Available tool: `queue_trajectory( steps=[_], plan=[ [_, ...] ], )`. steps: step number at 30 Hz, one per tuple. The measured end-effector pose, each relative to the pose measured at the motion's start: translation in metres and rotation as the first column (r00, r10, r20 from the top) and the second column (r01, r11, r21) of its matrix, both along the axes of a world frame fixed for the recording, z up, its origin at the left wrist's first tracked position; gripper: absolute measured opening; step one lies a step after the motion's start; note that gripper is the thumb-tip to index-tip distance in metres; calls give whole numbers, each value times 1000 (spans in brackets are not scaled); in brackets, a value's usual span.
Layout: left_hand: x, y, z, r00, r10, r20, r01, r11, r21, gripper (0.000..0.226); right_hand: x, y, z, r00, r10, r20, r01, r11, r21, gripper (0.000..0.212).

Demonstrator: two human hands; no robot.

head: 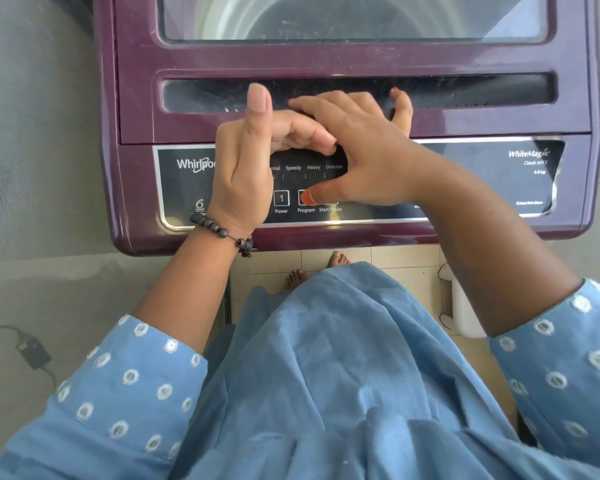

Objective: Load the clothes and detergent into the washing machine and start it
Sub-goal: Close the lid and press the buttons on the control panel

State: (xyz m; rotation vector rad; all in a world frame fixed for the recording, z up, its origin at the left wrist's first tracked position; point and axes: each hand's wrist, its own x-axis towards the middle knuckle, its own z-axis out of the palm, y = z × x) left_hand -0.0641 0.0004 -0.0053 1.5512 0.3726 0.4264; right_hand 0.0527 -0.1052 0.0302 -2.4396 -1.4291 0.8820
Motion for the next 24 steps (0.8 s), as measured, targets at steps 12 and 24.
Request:
queue_trajectory(
  steps=[12,24],
  plan=[
    [-6,6,-1,1000,3,5,-3,1000,-14,71,-9,6,-4,999,-31,22,31,999,24,95],
    [-9,11,-3,1000,10,-6,-10,1000,11,69,-7,9,-1,998,55,-37,-56,998,-21,107]
  ],
)
